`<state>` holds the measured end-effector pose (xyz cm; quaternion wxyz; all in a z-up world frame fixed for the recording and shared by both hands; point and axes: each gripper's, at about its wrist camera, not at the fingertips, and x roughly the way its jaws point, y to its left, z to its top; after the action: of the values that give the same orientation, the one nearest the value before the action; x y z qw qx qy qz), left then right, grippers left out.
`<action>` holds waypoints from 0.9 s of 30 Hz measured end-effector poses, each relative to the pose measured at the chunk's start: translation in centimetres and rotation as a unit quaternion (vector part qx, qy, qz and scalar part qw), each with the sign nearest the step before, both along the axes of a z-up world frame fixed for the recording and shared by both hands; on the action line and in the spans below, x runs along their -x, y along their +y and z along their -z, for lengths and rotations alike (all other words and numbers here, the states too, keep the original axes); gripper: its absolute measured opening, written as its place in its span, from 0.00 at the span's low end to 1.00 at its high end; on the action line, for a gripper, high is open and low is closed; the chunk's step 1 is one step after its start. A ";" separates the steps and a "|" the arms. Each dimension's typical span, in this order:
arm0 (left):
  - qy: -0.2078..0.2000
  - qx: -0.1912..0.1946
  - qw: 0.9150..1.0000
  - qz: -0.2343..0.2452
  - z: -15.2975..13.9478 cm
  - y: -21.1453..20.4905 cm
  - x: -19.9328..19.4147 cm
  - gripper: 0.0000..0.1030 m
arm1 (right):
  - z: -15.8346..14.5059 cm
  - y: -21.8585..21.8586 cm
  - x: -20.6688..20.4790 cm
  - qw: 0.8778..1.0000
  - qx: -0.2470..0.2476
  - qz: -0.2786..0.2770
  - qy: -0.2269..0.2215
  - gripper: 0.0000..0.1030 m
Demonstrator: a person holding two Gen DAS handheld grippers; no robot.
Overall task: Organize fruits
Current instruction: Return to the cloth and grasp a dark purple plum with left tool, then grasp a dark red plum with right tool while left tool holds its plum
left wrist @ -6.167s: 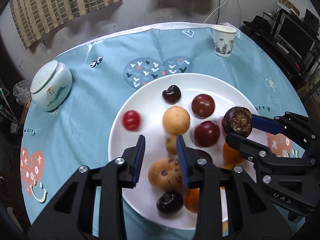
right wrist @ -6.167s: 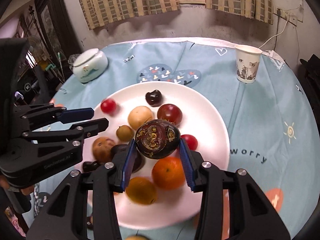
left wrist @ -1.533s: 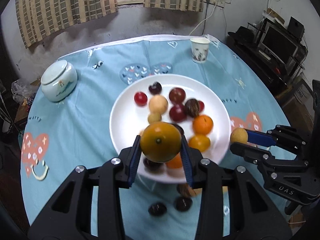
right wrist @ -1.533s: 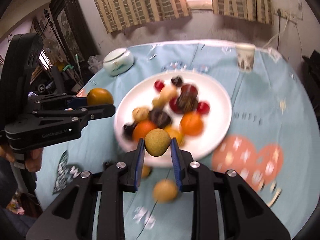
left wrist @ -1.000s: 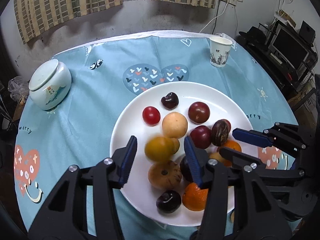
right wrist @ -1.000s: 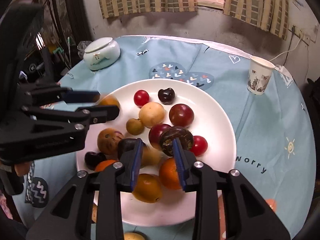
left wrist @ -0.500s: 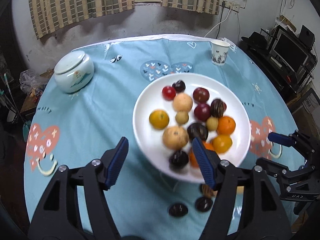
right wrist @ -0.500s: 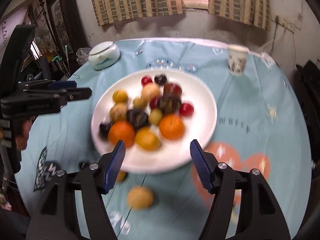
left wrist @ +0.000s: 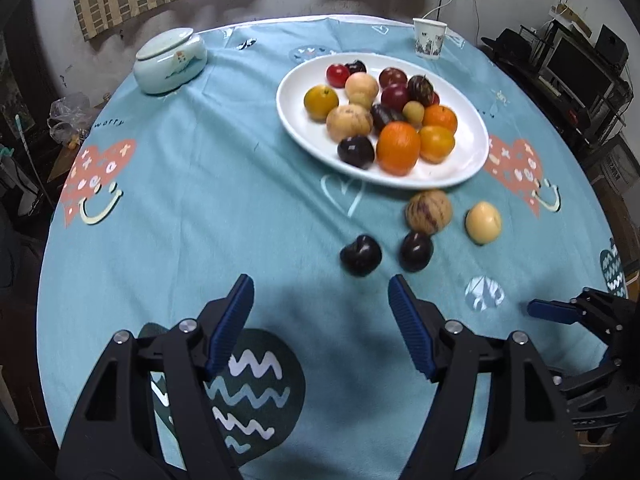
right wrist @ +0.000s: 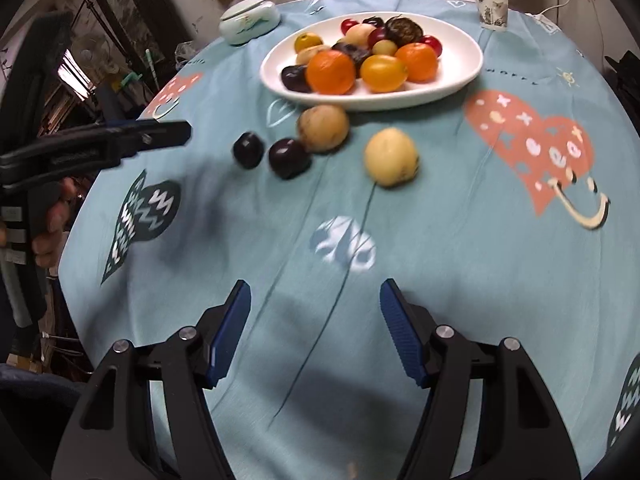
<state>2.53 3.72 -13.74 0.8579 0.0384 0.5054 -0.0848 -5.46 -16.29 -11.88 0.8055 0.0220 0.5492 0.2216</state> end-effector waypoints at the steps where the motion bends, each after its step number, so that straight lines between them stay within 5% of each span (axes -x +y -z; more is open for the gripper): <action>1: -0.006 0.000 1.000 0.004 0.2 0.0 0.1 0.69 | -0.1 0.0 0.4 1.000 0.001 0.003 0.001 0.67; 9: 0.004 -0.004 0.998 0.067 3.7 -1.9 -2.2 0.67 | -0.3 -0.4 1.5 1.000 0.000 0.025 0.006 0.67; 12: 0.013 -0.003 0.997 0.077 4.7 -2.2 -3.3 0.59 | -0.4 -0.2 1.5 0.999 0.002 0.031 0.007 0.67; 15: 0.028 0.010 0.995 0.099 5.5 -2.7 -4.3 0.38 | -0.5 0.3 1.0 0.999 0.010 0.037 0.002 0.67; 17: 0.023 0.006 0.993 0.114 5.4 -3.2 -4.4 0.29 | -0.7 1.0 0.3 0.999 0.011 0.039 -0.006 0.67; 27: -0.008 0.039 0.995 0.091 1.2 0.3 -3.3 0.29 | 0.4 5.5 -5.9 0.998 0.035 0.040 -0.038 0.67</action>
<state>5.83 4.00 -14.99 0.8516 0.0513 0.4892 -0.1815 0.42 -10.78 -12.28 0.8342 0.0070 0.5244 0.1705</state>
